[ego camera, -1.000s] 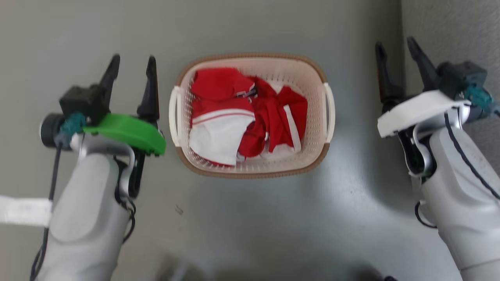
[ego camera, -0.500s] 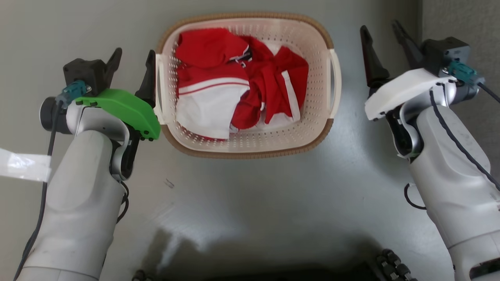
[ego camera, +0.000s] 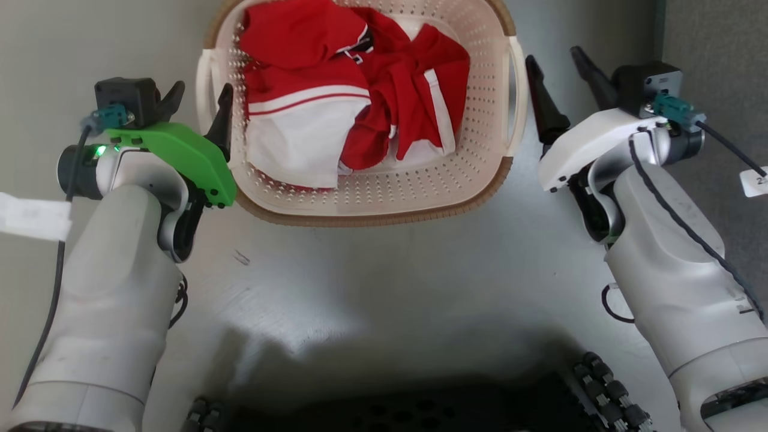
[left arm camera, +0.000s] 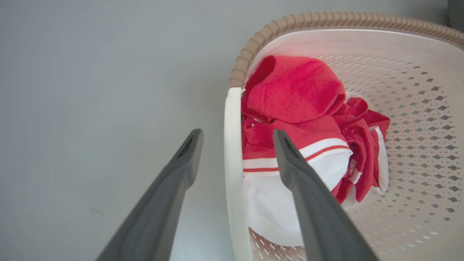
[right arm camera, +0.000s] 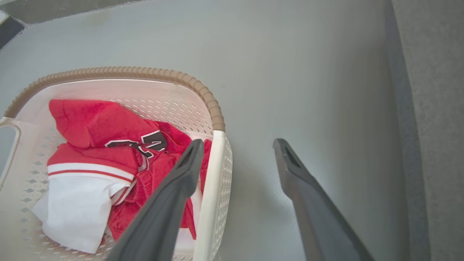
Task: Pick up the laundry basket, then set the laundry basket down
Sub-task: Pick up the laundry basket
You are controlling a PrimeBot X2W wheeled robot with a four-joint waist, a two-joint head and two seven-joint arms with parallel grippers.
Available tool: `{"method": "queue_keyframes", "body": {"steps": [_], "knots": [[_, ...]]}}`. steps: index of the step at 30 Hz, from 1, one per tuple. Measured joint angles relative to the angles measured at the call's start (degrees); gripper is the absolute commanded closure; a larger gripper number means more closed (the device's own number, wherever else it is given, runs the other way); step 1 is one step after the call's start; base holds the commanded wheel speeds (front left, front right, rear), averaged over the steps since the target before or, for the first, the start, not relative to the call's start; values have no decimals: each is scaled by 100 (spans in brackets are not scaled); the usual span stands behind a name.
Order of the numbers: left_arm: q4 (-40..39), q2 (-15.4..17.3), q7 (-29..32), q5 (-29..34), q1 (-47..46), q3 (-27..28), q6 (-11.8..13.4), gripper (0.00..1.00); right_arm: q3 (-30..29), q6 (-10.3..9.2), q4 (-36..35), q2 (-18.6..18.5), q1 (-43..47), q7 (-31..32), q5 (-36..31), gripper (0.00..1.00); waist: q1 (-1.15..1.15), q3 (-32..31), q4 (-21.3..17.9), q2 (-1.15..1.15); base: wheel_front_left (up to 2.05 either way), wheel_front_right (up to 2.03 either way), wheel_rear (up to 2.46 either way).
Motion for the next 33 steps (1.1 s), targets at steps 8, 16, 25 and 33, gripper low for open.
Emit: {"method": "queue_keyframes", "body": {"steps": [8, 16, 25, 33], "knots": [[479, -16, 97, -29, -282, -36, -68, 0, 100, 85, 315, 88, -146, -58, 10, 0, -1, 262, -69, 0, 0, 0, 0], [892, -134, 99, -172, -660, -41, -125, 73, 176, 171, 680, 157, -324, -58, 62, 100, 0, 460, -61, 0, 0, 0, 0], [1244, -258, 90, -302, -820, -120, -190, 100, 269, 328, 949, 267, -478, -65, 191, 100, -1, 507, -38, 0, 0, 0, 0], [1514, -322, -9, -354, -905, -182, -191, 100, 268, 353, 1202, 290, -628, -104, 224, 100, 0, 451, -21, 0, 0, 0, 0]]}}
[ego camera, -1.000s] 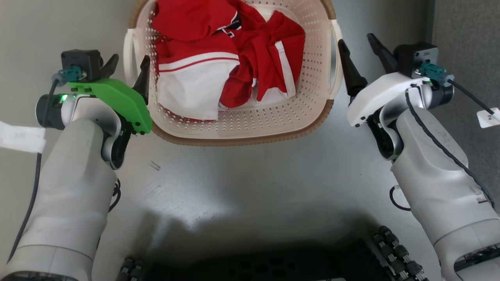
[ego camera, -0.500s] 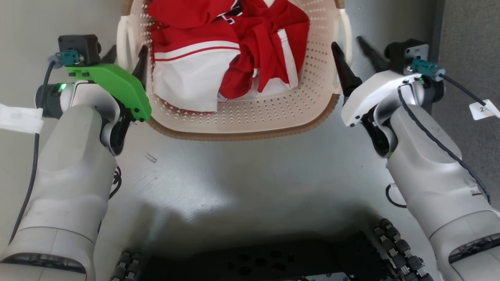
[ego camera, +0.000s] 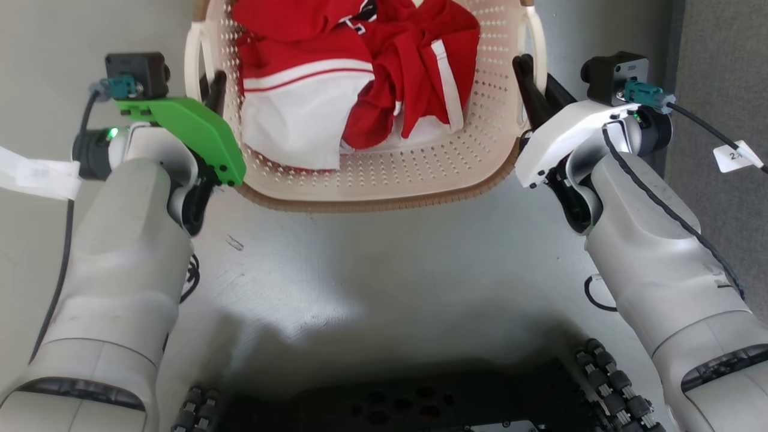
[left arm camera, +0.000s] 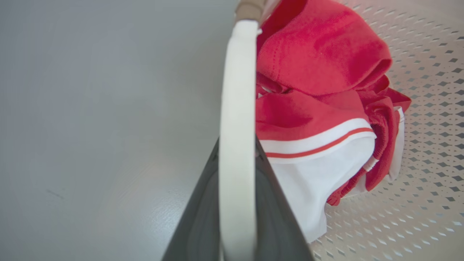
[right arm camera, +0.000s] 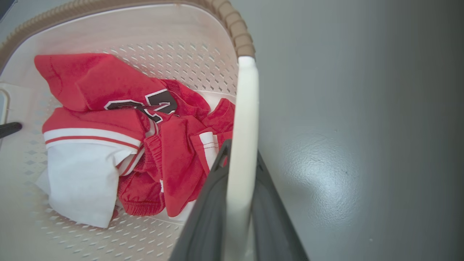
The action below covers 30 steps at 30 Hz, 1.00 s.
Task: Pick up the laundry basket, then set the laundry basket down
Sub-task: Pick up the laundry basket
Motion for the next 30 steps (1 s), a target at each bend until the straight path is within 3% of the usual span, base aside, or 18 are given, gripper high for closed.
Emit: {"method": "queue_keyframes", "body": {"steps": [30], "knots": [[892, -297, 310, -706, 650, -270, -3, 100, 196, 250, 1427, 165, 165, 193, 205, 100, 0, -1542, 20, 0, 0, 0, 0]]}}
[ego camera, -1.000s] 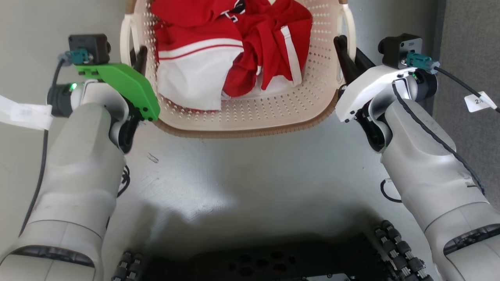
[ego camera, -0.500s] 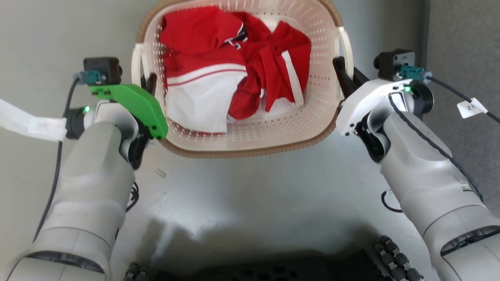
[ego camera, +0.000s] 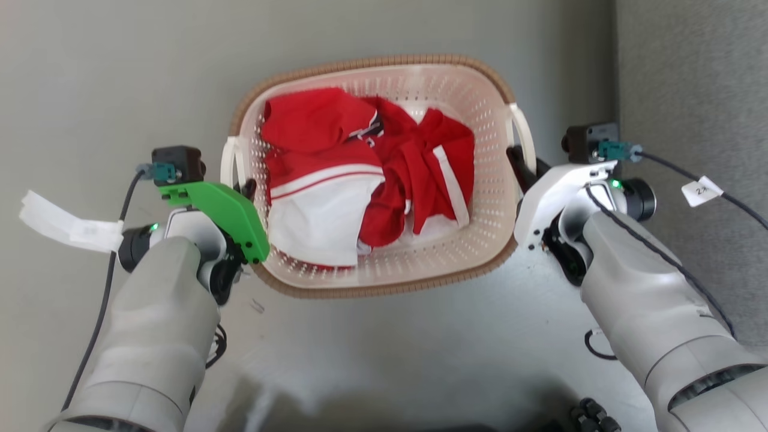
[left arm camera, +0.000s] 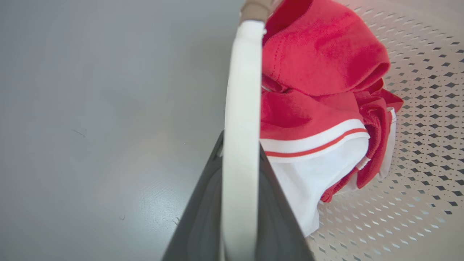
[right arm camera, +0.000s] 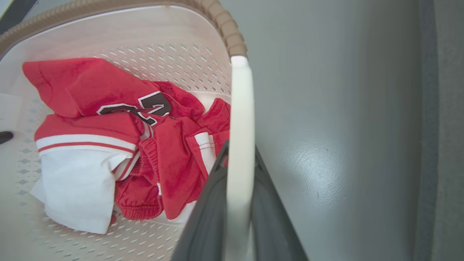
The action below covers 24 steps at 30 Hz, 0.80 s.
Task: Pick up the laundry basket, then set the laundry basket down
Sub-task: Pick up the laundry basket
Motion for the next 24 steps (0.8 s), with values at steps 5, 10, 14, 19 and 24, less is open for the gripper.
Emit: {"method": "queue_keyframes", "body": {"steps": [5, 10, 14, 19, 24], "knots": [[76, -25, 92, -70, 145, -43, -1, 100, 23, 15, 202, 41, 69, 125, 104, 100, 0, -332, -29, 0, 0, 0, 0], [143, -56, 209, -176, 313, -91, -1, 100, 47, 20, 357, 70, 238, 226, 196, 100, 0, -659, -55, 0, 0, 0, 0], [169, -65, 309, -225, 463, -105, -1, 100, 82, 51, 460, 96, 331, 326, 241, 100, 0, -920, -74, 0, 0, 0, 0], [215, -71, 411, -364, 633, -129, -1, 100, 143, 52, 537, 116, 496, 426, 290, 100, 0, -1244, -102, 0, 0, 0, 0], [310, -81, 558, -438, 836, -147, -2, 100, 279, 53, 538, 138, 723, 579, 411, 100, 0, -1626, -142, 0, 0, 0, 0]]}}
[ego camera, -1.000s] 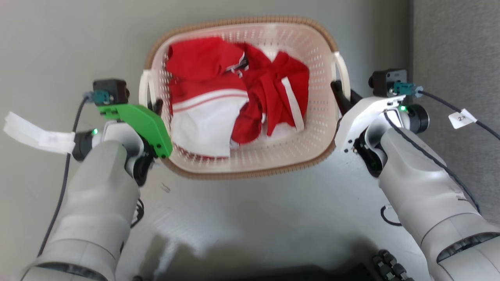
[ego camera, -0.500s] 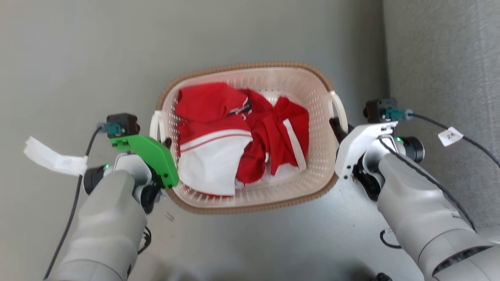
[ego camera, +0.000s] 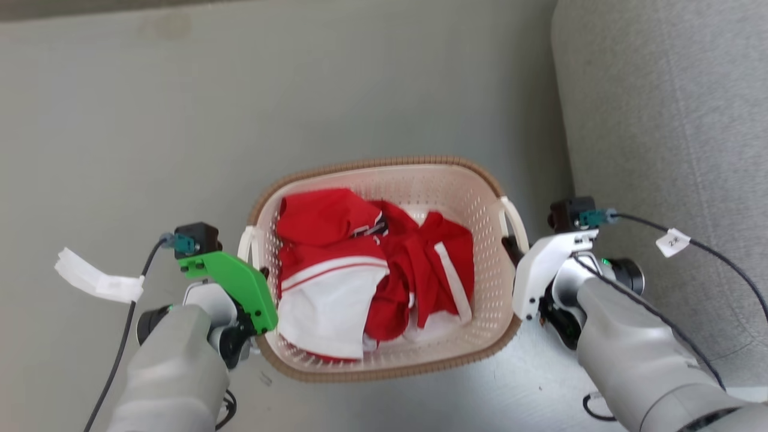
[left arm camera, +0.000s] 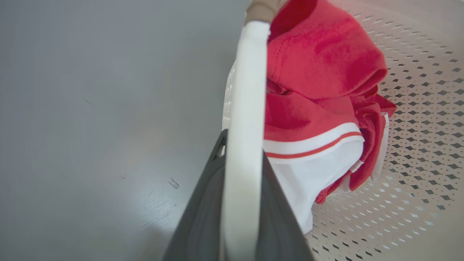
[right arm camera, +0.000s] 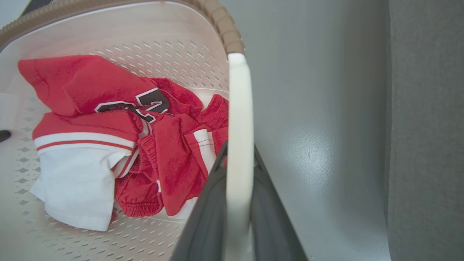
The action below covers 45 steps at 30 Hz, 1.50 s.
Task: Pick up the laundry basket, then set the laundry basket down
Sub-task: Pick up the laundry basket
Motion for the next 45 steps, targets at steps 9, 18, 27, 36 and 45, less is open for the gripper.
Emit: {"method": "queue_keyframes", "body": {"steps": [9, 18, 27, 36, 45], "knots": [[74, 4, 121, -78, 291, -45, 0, 100, 289, -1, -223, -18, 413, 257, 343, 100, 0, -485, -46, 0, 0, 0, 0], [146, 12, 303, -232, 567, -110, 0, 100, 536, -3, -376, -46, 739, 517, 657, 100, 0, -998, -82, 0, 0, 0, 0], [176, 22, 533, -336, 797, -149, 0, 100, 745, -7, -482, -79, 982, 722, 936, 100, 0, -1457, -91, 0, 0, 0, 0], [197, 25, 682, -436, 1009, -169, 0, 100, 895, -9, -516, -94, 1222, 822, 1118, 100, 0, -1841, -87, 0, 0, 0, 0], [214, 26, 801, -505, 1107, -176, 0, 100, 942, -9, -487, -93, 1314, 951, 1293, 100, 0, -2164, -100, 0, 0, 0, 0]]}}
